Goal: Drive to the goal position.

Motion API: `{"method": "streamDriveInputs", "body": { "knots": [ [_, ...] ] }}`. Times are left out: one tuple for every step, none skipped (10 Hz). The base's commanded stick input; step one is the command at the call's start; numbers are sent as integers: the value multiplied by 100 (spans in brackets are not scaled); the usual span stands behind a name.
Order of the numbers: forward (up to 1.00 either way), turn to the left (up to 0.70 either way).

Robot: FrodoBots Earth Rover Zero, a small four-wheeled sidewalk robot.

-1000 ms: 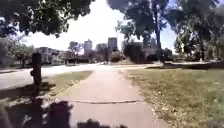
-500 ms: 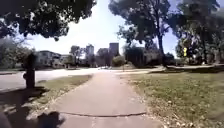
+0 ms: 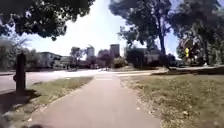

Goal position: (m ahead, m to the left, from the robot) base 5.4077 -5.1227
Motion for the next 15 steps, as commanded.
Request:
{"method": "streamDriveInputs", "body": {
  "knots": [
    [69, 0],
    [69, 0],
    [69, 0],
    [69, 0],
    [69, 0],
    [69, 0],
    [69, 0],
    [69, 0],
    [69, 0],
    [69, 0],
    [69, 0],
    [69, 0],
    [69, 0],
    [69, 0],
    [69, 0]
  ]
}}
